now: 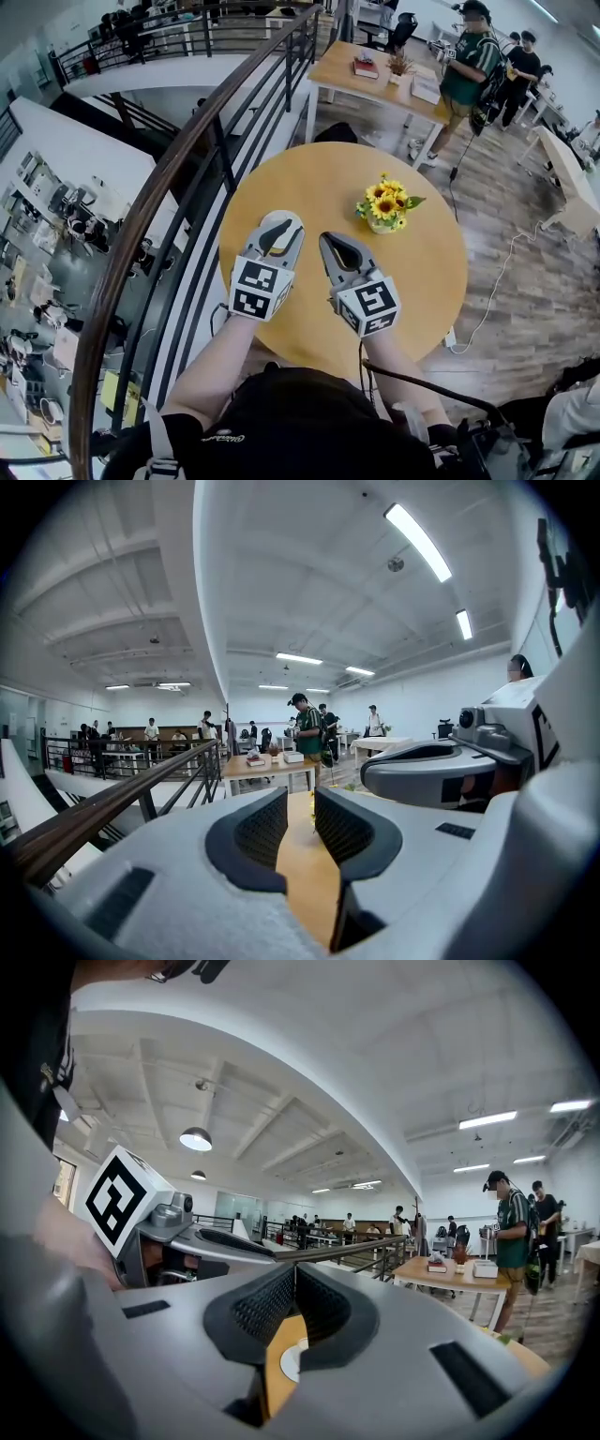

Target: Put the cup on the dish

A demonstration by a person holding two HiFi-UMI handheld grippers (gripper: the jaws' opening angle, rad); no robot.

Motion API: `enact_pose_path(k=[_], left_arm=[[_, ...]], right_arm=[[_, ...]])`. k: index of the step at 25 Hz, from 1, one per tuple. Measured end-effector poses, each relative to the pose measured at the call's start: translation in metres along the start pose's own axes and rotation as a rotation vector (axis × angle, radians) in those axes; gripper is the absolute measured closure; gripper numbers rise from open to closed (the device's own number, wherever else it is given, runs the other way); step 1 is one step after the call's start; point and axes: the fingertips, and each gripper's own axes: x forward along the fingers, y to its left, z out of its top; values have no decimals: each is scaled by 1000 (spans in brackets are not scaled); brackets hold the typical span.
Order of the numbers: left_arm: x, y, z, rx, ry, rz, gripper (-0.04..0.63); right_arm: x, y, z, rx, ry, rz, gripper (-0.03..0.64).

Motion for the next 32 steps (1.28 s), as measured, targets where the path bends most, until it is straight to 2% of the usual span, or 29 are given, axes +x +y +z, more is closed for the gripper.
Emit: enact_pose_path(k=[32], left_arm=[[1, -9, -12, -8, 21, 0, 500]], right_arm=[[-8, -8, -14, 14, 31, 3, 611]])
